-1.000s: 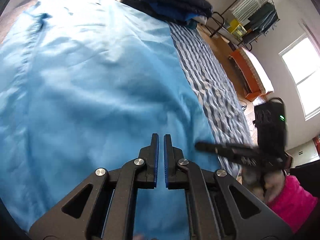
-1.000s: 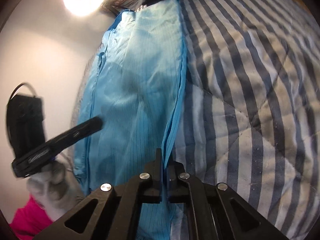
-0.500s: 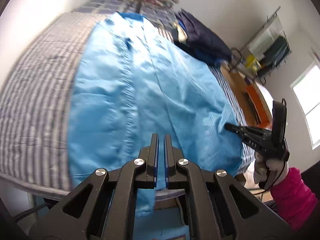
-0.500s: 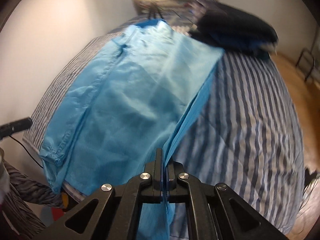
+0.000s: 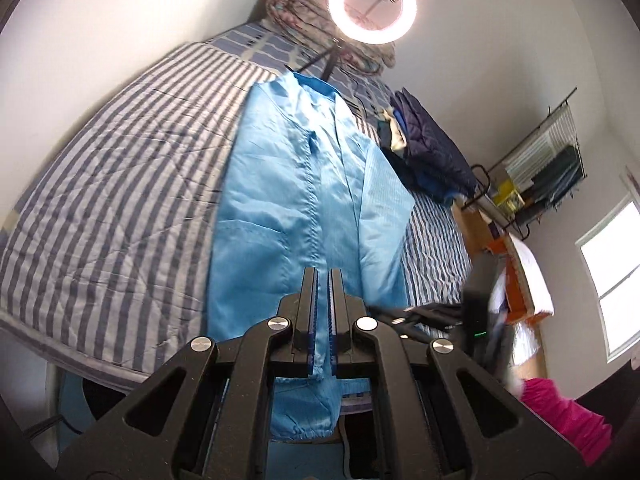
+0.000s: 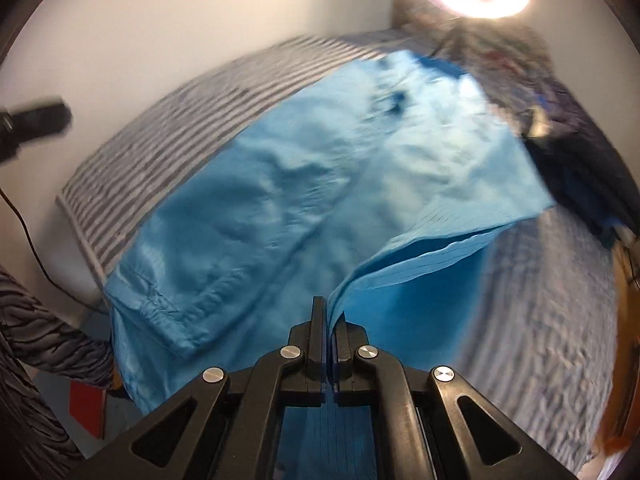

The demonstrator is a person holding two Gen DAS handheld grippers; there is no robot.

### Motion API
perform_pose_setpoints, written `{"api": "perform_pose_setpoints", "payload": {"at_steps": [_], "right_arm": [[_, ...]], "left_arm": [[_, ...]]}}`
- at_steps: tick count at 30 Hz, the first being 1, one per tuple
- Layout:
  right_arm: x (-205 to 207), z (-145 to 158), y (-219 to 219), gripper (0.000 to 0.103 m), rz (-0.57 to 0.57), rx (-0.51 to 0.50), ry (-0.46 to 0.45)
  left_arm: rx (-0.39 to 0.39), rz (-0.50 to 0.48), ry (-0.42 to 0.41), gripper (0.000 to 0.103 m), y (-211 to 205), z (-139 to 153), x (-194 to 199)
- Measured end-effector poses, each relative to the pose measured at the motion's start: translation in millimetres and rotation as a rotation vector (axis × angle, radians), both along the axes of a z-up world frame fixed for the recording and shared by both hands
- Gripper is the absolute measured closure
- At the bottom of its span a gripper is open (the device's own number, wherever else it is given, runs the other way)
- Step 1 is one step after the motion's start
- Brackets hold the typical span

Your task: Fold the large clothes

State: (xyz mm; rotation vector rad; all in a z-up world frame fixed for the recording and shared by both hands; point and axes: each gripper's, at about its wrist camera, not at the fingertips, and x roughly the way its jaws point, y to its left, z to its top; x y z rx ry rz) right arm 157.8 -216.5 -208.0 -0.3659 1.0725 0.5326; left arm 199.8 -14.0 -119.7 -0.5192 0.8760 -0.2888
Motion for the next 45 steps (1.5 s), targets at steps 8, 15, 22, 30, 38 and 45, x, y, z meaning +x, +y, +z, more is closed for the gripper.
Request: {"api": "perform_pose_setpoints", "payload": {"at_steps": [8,15,22,30,38,45], "right_arm": [[12,-43,15,0.103,-0.006,0.007,0.141],[5,-2,-15,0.072,-0.056,0.241,0.281],[-10,72,-74,0.072,-0.069,0.355,0.193],[52,72,-156,0.071,-0.261,0.43,0.126],[160,15,-220,0.041,-0.503,0.667,0.169],[227,-34,-234,0.039,-0.646,0.769,0.194]], "left_arm": [[-0.022,0.04,0.01,0.101,18,-5,-3],[-0.041,0.015,-0.014,0.101,7,6,-2],[0.014,-0.069,-0.011,0.101,-25,9,2],[0.023,-0.097,0.004,0.101,-42,4,6],[0.012,-0.08,0.052,0.101,-38,-11,23],[0.012,-0.034,0.124,0.101,-30,-30,40]]}}
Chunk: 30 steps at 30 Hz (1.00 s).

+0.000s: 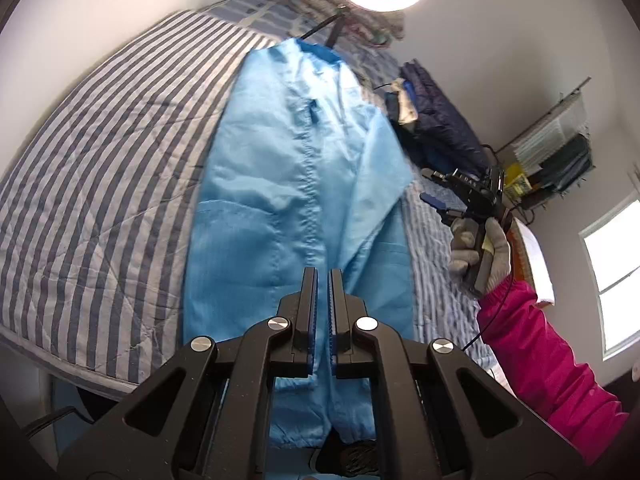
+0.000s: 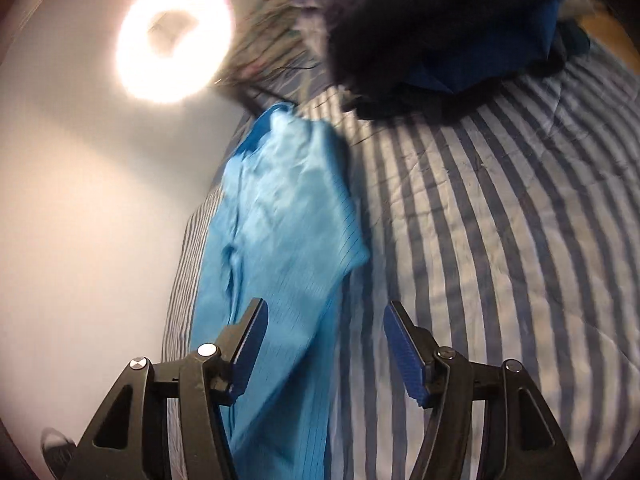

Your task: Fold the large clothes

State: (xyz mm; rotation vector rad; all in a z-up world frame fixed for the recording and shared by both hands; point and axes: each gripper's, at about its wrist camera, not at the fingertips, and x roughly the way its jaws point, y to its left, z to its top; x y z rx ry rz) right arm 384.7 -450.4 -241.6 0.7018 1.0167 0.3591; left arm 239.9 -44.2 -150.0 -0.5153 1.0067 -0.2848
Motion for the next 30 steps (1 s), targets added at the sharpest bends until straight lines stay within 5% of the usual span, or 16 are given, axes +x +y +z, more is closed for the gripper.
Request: {"api": "perform_pose_setpoints", "payload": {"at_steps": [9,11,16,24,30], "right_arm": [[45,-28,11,0.043,-0.004,0.034,0.002],[49,-22,15,0.07,0.012,0.03,-0.005],[54,3,29,0.099,0.069,-0.006,-0.042],[73,50,89,0.101,0.183,-0.065,-0.134],[109,29,158,0.093,0.288,-0.077,-0.063]], "left_arm": [[0.172,0.001,0.121,0.101,-16,-40,18],[0.163,-0.007,0.132,0.101,-18,-44,18],[0.143,-0.009,0.123,0.101,-19,-40,17],[0.106,0.02,0.107,0.101,-8,-31,14],[0.079,0.04,0.101,0.101,0,-27,13]]}}
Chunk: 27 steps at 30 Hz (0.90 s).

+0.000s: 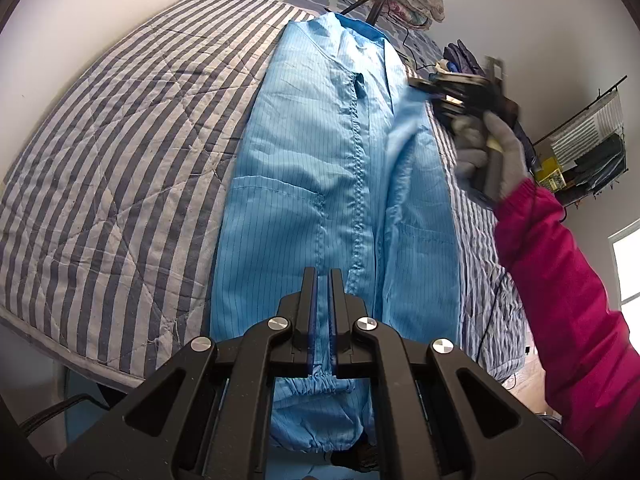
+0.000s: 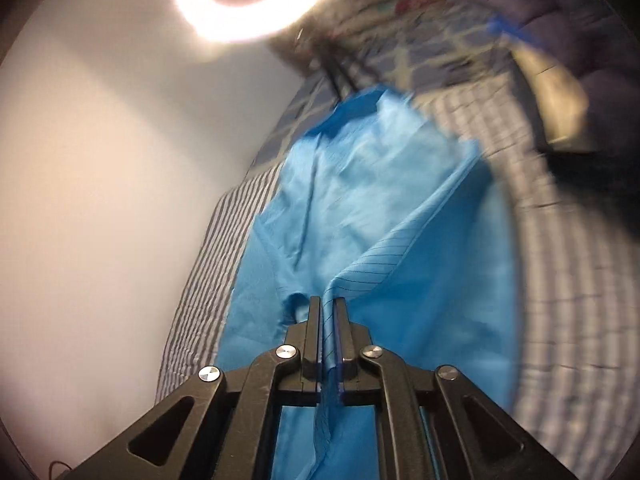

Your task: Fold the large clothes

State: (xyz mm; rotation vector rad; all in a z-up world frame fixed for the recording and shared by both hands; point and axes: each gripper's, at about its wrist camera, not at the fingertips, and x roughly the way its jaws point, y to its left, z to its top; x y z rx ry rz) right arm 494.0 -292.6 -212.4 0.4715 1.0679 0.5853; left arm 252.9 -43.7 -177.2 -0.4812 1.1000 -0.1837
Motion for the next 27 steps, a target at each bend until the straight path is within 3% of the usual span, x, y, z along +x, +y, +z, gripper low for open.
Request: {"api": "perform_pose_setpoints", "payload": {"at_steps": [1,3,4,5,7,11,17,20,24,27], "right_arm": [[2,-1,8,0.083,0.012,-0.005,0.012],[-7,13,12,0.081,0.041,0.048,-0.037],[-14,21,9,0.073,0.052,0.072,-0.072],[-20,27,5,0.071,0.054,0.074,-0.096],[-26,31,-2,0.074,0.029,0.002,-0.121],[-36,15,1,0.089,0.026,-0.197,-0.088],[-48,-23,43,0.091,0.129,-0.283,-0.052],[-49,-39,69,0.091,0.159,-0.388,-0.081],[-53,-26,51,0.09,0.108,-0.331,-0.05],[-78,3,26,0.08,0.085,-0.273,-0.057]], "left_arm": [[-0.005,0.002,-0.001,0.101,1,1,0],[-0.013,-0.002,-0.007,0.101,0,3,-2],[-0.012,-0.004,-0.01,0.101,0,4,-3],[-0.011,-0.006,-0.014,0.101,0,4,-4],[-0.014,-0.007,-0.014,0.101,1,5,-5],[-0.022,-0.008,-0.013,0.101,0,5,-5],[-0.011,-0.004,-0.013,0.101,0,5,-5],[-0.007,-0.003,-0.012,0.101,1,5,-5],[-0.002,-0.005,-0.018,0.101,4,6,-8],[0.005,-0.009,-0.025,0.101,6,8,-13]]}}
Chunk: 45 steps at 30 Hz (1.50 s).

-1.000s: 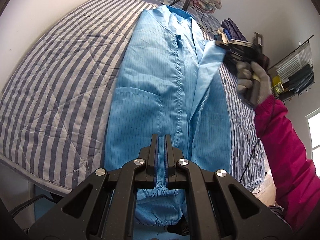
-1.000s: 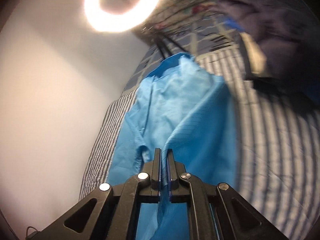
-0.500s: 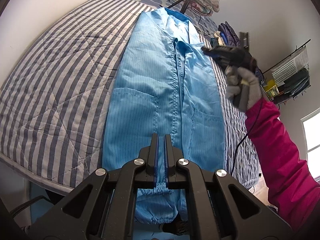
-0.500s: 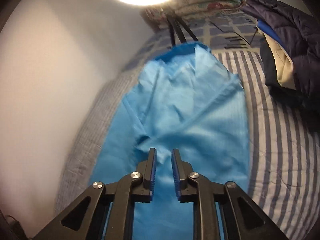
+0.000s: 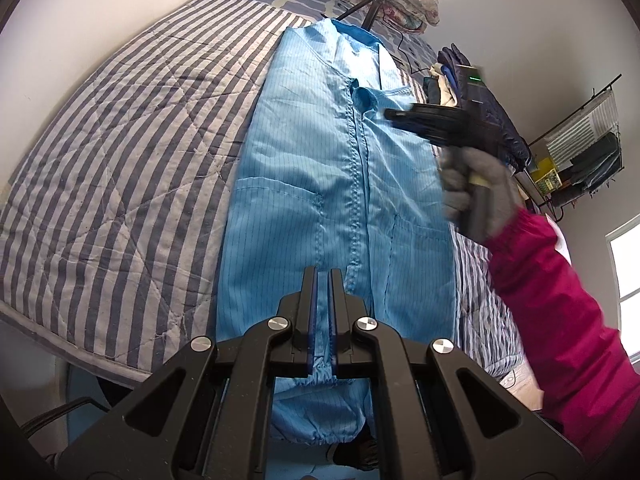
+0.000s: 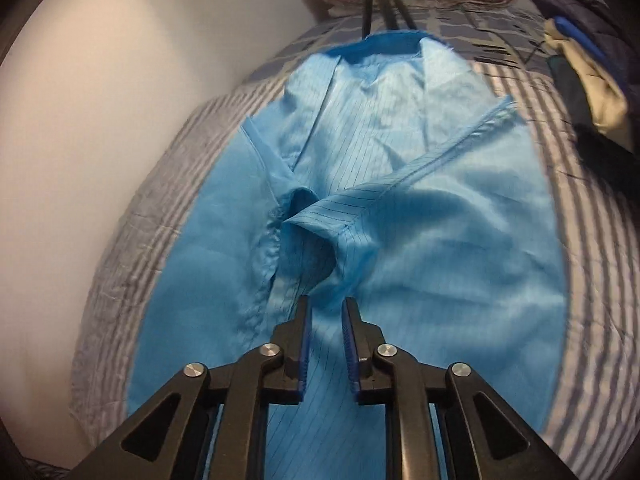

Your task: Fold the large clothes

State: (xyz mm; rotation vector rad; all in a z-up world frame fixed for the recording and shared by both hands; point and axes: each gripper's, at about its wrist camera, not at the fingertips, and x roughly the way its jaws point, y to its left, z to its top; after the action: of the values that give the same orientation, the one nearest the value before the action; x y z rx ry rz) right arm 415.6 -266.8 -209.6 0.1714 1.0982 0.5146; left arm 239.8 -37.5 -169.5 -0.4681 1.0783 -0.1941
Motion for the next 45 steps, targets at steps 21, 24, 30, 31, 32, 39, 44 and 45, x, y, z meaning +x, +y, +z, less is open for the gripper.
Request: {"api": "perform_pose_setpoints", "payload": {"at_steps": [21,24,30,31,32,39,44,45], "right_arm": [[-286,8,-29,0.071,0.15,-0.092,0.051],[-301,-11,-20,0.071,0.179,-0.136,0.059],[-314,-15,-9,0.071,0.229,-0.243,0.013],[-314,-7,-17,0.068,0.202,-0.219,0.009],[-315,-2,-23,0.057,0.179,-0.214,0.001],[-315,-3,-93,0.028,-0.008,-0.048,0.114],[-309,-31,-109,0.053,-0.059,0.072,0.241],[-308,-36,-110,0.056,-0.06,0.116,0.27]], "left_arm": [[0.004,0.01,0.102,0.061,15,-57,-29],[-0.012,0.016,0.129,0.061,17,-70,-26],[-0.031,0.003,0.149,0.061,15,-87,-22],[-0.034,0.006,0.151,0.061,17,-89,-22],[-0.046,0.01,0.151,0.061,19,-89,-22],[-0.177,0.019,0.16,0.061,31,-94,-25],[-0.18,-0.003,0.158,0.063,26,-93,-25],[-0.167,-0.013,0.154,0.073,23,-92,-24]]}}
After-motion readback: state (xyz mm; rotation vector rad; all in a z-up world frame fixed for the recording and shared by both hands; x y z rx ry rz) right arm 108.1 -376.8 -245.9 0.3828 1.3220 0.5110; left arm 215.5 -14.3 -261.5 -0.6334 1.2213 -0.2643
